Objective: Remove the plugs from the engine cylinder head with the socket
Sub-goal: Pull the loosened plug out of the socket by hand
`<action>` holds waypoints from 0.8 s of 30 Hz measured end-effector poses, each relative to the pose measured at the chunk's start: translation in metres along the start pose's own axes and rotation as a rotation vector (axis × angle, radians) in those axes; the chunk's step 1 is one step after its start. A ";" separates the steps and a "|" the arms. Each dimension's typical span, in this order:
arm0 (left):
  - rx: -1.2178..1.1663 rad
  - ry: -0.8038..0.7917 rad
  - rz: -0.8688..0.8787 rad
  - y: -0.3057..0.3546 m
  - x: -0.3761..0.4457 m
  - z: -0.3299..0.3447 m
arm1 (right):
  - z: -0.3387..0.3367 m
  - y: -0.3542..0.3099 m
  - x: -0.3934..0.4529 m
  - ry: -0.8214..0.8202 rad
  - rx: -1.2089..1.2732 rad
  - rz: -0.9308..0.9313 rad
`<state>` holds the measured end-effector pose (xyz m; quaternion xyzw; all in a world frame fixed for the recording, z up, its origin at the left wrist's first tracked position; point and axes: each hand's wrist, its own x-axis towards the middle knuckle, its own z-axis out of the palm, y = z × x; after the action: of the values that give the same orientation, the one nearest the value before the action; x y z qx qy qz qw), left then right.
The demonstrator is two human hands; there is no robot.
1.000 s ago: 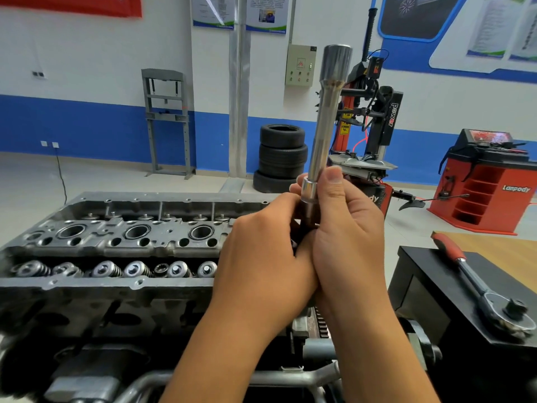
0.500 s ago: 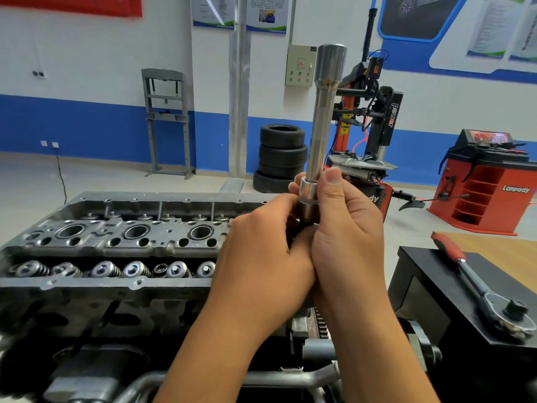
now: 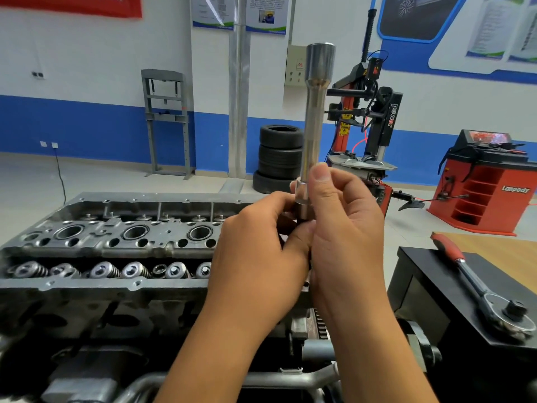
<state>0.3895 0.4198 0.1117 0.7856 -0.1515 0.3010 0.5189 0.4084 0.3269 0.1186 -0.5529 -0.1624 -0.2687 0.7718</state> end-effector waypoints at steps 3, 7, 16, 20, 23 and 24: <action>0.063 0.047 0.005 -0.001 -0.001 0.002 | 0.000 0.000 -0.001 -0.015 -0.010 0.005; -0.049 -0.042 0.006 0.000 0.001 -0.001 | 0.000 -0.001 0.000 -0.012 -0.046 0.000; -0.044 0.004 -0.001 -0.003 0.001 0.000 | 0.000 -0.001 0.000 -0.002 -0.001 0.019; -0.113 -0.101 0.007 -0.002 0.002 -0.004 | 0.002 -0.003 -0.001 0.012 -0.073 -0.003; -0.114 -0.113 0.007 -0.001 0.002 -0.003 | 0.002 -0.003 0.000 0.038 -0.071 0.002; -0.104 -0.088 0.006 -0.002 0.002 -0.002 | 0.002 -0.003 0.000 0.037 -0.051 0.013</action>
<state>0.3913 0.4228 0.1120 0.7696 -0.1919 0.2593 0.5510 0.4067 0.3279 0.1215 -0.5685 -0.1376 -0.2780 0.7620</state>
